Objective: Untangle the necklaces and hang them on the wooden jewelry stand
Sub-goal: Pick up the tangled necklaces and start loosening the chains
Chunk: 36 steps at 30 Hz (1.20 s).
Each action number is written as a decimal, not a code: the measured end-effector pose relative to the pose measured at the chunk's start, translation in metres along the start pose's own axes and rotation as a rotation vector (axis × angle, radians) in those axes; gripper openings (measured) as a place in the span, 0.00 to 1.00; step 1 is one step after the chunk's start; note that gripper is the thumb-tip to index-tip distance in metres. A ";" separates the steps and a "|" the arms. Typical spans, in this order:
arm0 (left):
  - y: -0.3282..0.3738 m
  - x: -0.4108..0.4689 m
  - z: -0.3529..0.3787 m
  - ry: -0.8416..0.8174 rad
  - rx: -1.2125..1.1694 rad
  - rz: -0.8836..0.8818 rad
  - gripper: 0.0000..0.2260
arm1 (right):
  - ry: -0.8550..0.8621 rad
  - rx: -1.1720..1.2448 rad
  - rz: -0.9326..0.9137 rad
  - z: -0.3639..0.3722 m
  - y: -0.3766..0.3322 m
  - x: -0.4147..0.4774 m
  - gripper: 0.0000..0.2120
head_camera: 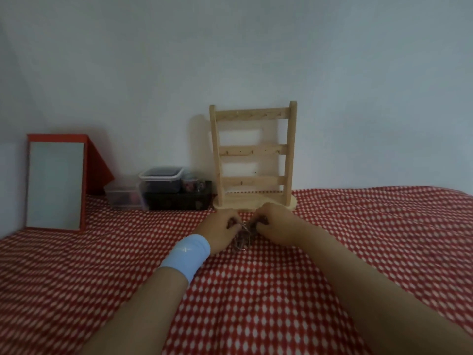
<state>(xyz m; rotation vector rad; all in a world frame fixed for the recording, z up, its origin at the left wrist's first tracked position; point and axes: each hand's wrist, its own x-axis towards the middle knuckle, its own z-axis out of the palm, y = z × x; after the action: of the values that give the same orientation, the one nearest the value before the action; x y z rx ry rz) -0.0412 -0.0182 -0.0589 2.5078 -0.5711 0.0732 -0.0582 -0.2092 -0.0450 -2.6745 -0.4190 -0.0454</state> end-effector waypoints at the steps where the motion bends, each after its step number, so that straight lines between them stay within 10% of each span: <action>1: -0.001 0.003 0.000 0.024 -0.062 -0.022 0.04 | 0.046 0.043 0.001 0.001 0.002 0.003 0.10; 9: -0.006 0.025 0.001 0.182 -0.391 -0.169 0.10 | 0.216 0.616 0.087 0.009 0.016 0.009 0.11; 17: -0.014 0.029 0.024 0.291 -0.106 -0.055 0.10 | 0.306 0.796 0.061 0.015 0.025 0.000 0.11; 24: 0.005 0.021 0.023 0.135 -0.553 0.048 0.09 | 0.346 1.092 0.072 0.019 0.022 0.006 0.09; 29: 0.002 0.019 0.026 0.263 -0.652 0.045 0.05 | 0.314 1.022 0.089 0.022 0.023 0.008 0.24; 36: -0.003 0.009 0.025 0.291 -0.624 0.062 0.03 | 0.360 0.800 -0.048 0.023 0.009 -0.004 0.05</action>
<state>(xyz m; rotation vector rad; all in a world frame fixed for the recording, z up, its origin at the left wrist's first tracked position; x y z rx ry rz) -0.0333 -0.0329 -0.0800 1.8331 -0.4614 0.2401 -0.0601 -0.2081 -0.0702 -1.8199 -0.2973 -0.3004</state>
